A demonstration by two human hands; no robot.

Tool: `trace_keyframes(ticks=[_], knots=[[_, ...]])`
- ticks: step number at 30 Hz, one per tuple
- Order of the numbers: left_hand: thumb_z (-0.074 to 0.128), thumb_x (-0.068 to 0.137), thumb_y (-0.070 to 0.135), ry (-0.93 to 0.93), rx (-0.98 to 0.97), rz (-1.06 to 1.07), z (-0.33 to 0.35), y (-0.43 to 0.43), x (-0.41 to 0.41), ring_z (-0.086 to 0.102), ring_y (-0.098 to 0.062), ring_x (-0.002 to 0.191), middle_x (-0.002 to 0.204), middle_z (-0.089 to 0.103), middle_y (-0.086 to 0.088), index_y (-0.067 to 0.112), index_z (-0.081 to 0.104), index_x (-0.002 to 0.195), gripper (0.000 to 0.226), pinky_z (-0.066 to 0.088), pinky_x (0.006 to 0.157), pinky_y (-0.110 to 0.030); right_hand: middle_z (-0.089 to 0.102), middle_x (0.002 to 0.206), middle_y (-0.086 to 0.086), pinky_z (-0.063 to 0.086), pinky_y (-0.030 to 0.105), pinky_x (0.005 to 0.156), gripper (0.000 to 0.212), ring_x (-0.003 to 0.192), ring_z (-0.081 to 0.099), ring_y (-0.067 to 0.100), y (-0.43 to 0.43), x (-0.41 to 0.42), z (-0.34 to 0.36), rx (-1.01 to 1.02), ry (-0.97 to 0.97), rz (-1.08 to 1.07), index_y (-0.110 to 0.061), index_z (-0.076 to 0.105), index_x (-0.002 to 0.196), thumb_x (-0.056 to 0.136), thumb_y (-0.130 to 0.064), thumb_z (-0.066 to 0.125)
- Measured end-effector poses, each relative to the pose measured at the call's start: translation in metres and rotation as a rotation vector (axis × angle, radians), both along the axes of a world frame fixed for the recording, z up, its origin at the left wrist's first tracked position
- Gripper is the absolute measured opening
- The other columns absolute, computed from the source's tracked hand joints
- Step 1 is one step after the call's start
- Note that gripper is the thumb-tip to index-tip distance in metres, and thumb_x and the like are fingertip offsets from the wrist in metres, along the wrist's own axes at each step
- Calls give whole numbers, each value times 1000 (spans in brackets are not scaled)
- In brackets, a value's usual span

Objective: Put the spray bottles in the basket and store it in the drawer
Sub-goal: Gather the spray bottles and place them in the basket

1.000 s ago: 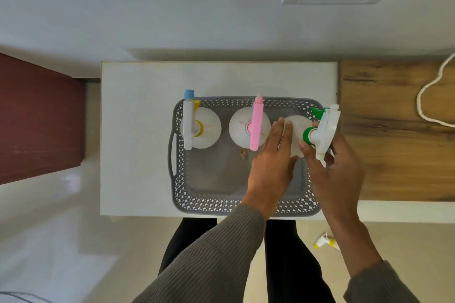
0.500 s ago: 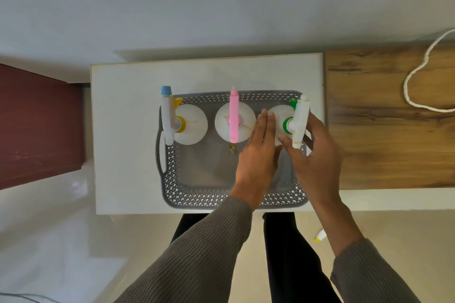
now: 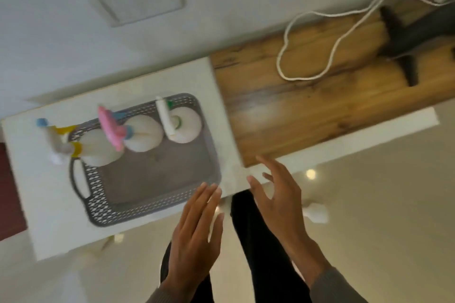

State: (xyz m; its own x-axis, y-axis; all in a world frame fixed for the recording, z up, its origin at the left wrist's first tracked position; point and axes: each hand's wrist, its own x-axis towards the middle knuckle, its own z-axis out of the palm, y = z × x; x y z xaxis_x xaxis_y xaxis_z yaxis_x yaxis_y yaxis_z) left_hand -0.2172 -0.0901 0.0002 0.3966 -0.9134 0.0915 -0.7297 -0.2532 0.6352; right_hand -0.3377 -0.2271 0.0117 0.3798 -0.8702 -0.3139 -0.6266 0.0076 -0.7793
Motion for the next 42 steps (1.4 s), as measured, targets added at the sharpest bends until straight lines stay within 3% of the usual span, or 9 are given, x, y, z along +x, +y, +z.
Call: trace_keyframes(ticks=[6,10,13,17,25,29,32,37,42], knots=[[56,95,21,22,51,-456,-16,-21,-77,35,-21,142,145,50,-9,7,50,138,45,35,114,-36,53,140,-6,47,39,103,42,130,49,11,46,-117,-26,-22,263,-52,-21,50,138,97,-29,55],[43,95,44,-152,252,-716,-53,-36,-122,26,-20,145,153,40,-4,16,35,147,59,13,116,-38,18,163,7,27,40,119,64,152,10,22,75,-179,-69,29,617,155,-12,22,154,100,-39,45],[32,96,56,-170,468,-795,-95,-39,-154,14,-28,150,161,21,-8,16,26,152,69,12,119,-44,-15,163,7,7,43,124,76,150,-18,26,89,-216,-110,158,807,268,-16,-9,154,101,-49,33],[25,98,60,-192,604,-840,-172,-33,-197,-12,-28,150,164,-6,-9,16,5,156,76,-1,121,-48,-17,163,11,5,48,123,77,150,-17,29,98,-257,-177,261,910,346,-15,-13,154,100,-51,30],[-10,83,71,-143,750,-723,-325,-23,-284,-17,-28,149,164,-10,-8,21,-1,155,88,-5,119,-55,-23,162,8,-4,55,121,75,148,-25,29,76,-314,-346,214,1035,636,-19,-19,153,101,-39,32],[-19,76,73,-101,806,-662,-386,-18,-301,-20,-28,148,163,-15,-8,21,-5,155,95,-8,119,-54,-20,163,8,-8,57,119,76,149,-22,29,61,-326,-418,199,1111,724,-19,-15,154,101,-37,36],[-6,86,69,-130,818,-656,-415,-12,-300,-17,-28,149,164,-10,-10,19,-2,155,85,-7,119,-54,-5,165,10,-8,58,119,71,151,-14,29,57,-332,-456,130,1158,773,-17,-5,155,101,-33,39],[11,97,61,-133,827,-644,-434,-9,-292,-19,-28,148,163,-12,-10,19,-5,155,73,-10,119,-52,47,140,10,-5,64,116,60,140,33,32,53,-335,-482,-51,1220,840,-12,32,144,91,-19,57],[13,100,55,-64,816,-614,-418,-12,-288,-16,-28,149,164,-7,-11,19,-3,155,68,-7,120,-48,56,121,7,1,61,119,41,118,53,26,58,-335,-477,-79,1243,877,-9,49,131,90,-12,58]])
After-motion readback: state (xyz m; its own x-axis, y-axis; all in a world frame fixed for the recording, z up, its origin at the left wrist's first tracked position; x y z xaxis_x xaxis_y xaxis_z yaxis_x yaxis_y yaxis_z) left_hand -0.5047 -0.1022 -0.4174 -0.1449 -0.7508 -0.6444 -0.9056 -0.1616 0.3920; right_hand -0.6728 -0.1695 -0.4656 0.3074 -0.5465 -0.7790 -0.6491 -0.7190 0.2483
